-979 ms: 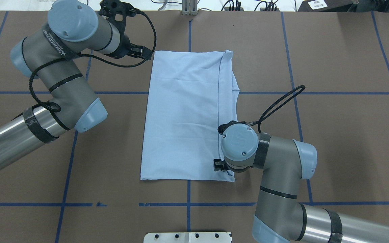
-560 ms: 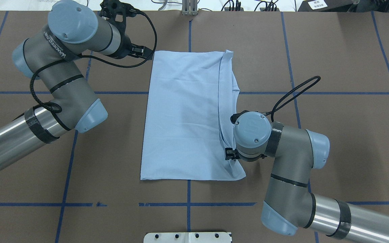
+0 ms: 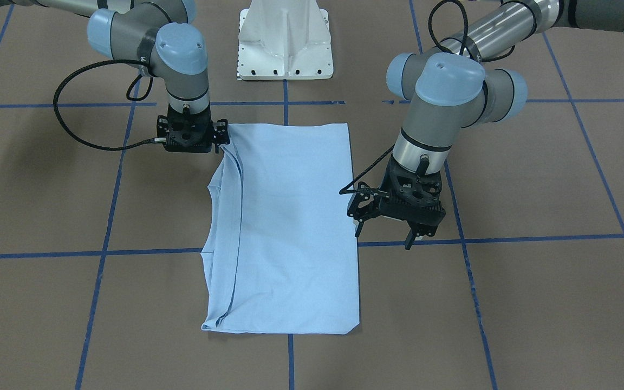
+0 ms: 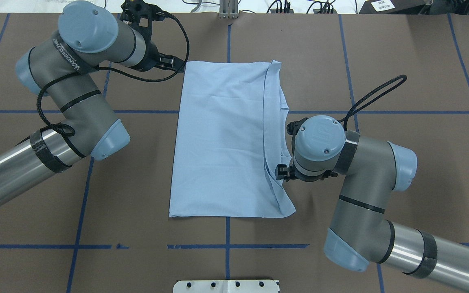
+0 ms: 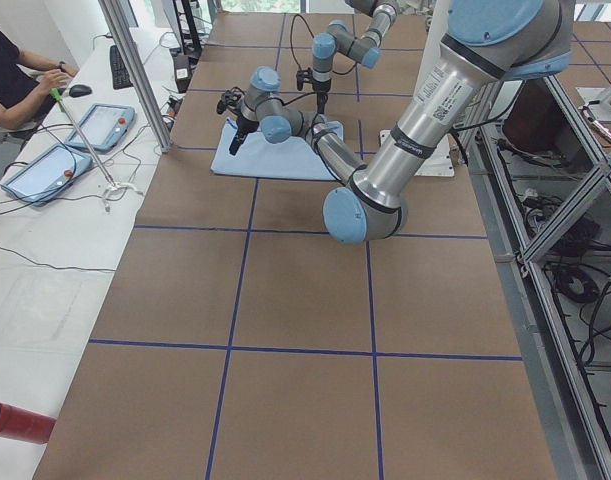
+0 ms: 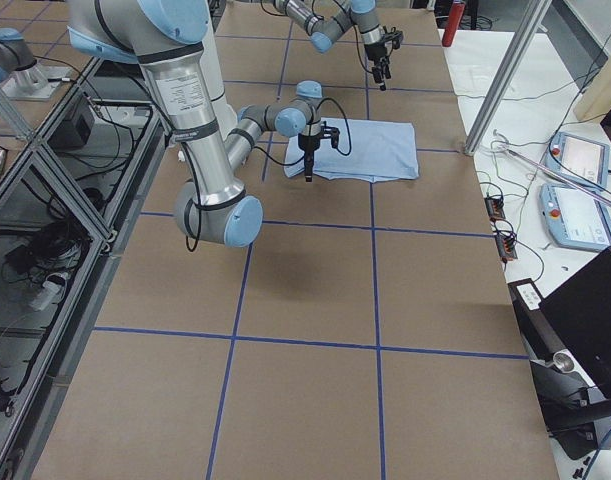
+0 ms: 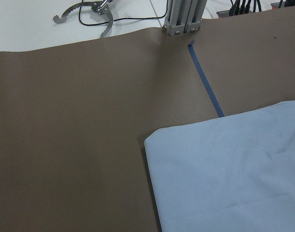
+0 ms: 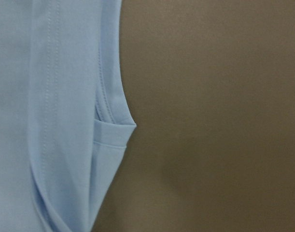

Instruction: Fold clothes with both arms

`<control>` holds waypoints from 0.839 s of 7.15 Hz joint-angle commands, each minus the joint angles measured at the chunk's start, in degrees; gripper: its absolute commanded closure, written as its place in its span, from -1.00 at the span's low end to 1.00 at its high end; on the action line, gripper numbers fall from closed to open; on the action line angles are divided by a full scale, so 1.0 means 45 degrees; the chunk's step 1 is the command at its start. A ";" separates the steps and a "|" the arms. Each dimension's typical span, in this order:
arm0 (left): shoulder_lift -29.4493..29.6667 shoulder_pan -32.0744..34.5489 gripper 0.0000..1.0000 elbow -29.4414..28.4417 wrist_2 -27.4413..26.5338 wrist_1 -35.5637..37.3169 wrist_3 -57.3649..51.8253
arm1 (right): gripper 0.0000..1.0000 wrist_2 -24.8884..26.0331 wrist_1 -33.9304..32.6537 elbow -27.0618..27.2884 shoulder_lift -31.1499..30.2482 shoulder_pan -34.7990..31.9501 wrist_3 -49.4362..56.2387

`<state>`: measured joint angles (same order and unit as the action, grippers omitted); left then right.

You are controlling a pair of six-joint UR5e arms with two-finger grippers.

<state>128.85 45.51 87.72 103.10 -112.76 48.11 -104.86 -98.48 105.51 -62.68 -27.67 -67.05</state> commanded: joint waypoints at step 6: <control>-0.0059 -0.0016 -1.00 -0.0040 0.0000 -0.0078 -0.0008 | -1.00 -0.0350 0.0009 -0.2861 0.2056 0.0209 0.0136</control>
<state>128.59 45.51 87.55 103.10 -113.01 48.04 -106.05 -98.34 93.00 -52.82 -27.33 -66.38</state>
